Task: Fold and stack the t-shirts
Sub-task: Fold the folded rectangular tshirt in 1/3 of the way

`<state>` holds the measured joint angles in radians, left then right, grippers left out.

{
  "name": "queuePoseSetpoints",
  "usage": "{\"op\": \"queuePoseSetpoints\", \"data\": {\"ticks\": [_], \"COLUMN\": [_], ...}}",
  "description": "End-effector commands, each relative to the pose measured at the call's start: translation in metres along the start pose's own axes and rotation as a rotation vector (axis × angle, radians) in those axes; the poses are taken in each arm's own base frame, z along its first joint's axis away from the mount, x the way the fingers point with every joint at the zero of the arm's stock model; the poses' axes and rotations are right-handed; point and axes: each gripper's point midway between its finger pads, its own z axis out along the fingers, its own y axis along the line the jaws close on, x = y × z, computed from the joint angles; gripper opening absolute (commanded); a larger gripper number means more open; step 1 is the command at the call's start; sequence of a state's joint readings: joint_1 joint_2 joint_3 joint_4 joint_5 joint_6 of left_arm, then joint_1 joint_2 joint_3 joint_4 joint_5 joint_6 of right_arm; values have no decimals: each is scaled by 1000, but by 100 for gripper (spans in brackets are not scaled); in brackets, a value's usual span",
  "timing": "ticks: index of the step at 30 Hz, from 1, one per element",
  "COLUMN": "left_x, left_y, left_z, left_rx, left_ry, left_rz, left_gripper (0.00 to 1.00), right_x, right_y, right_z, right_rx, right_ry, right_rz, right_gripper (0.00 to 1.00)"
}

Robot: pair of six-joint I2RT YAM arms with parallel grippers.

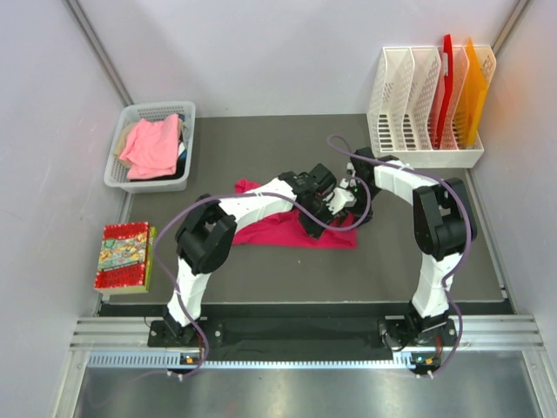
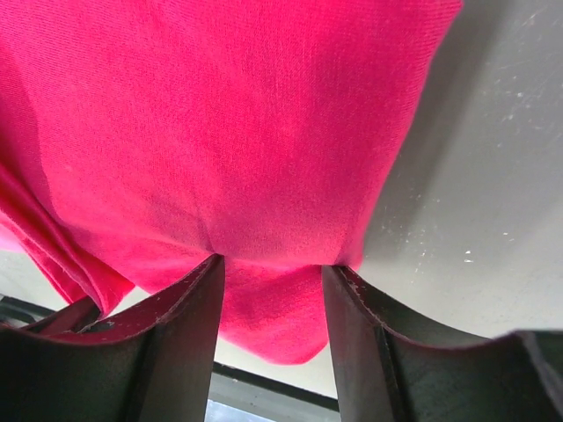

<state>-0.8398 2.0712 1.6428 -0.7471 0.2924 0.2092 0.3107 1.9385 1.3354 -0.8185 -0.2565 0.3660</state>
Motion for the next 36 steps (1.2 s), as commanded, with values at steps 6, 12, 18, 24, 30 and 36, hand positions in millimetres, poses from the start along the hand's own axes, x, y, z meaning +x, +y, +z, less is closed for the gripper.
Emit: {"op": "queuePoseSetpoints", "data": {"ticks": [6,12,18,24,30,36], "left_x": [14,31,49,69,80,75], "left_y": [5,11,21,29,25,13], "left_z": [12,6,-17,-39,-49,-59], "left_rx": [-31,-65,-102,-127,-115,-63], "left_ry": [-1,6,-7,-20,-15,-23], "left_rz": [-12,-14,-36,-82,-87,-88], "left_gripper": [17,0,0,0,0,5], "right_x": [-2,0,2,2,3,0], "right_y": [-6,-8,-11,-13,-13,-10], "right_z": [-2,-2,1,4,3,-6], "right_rx": [11,17,29,35,35,35], "right_ry": [-23,-21,-11,-7,1,-8], "right_rz": [-21,-19,-20,-18,-17,-31], "right_gripper": [48,47,47,46,47,48]}}
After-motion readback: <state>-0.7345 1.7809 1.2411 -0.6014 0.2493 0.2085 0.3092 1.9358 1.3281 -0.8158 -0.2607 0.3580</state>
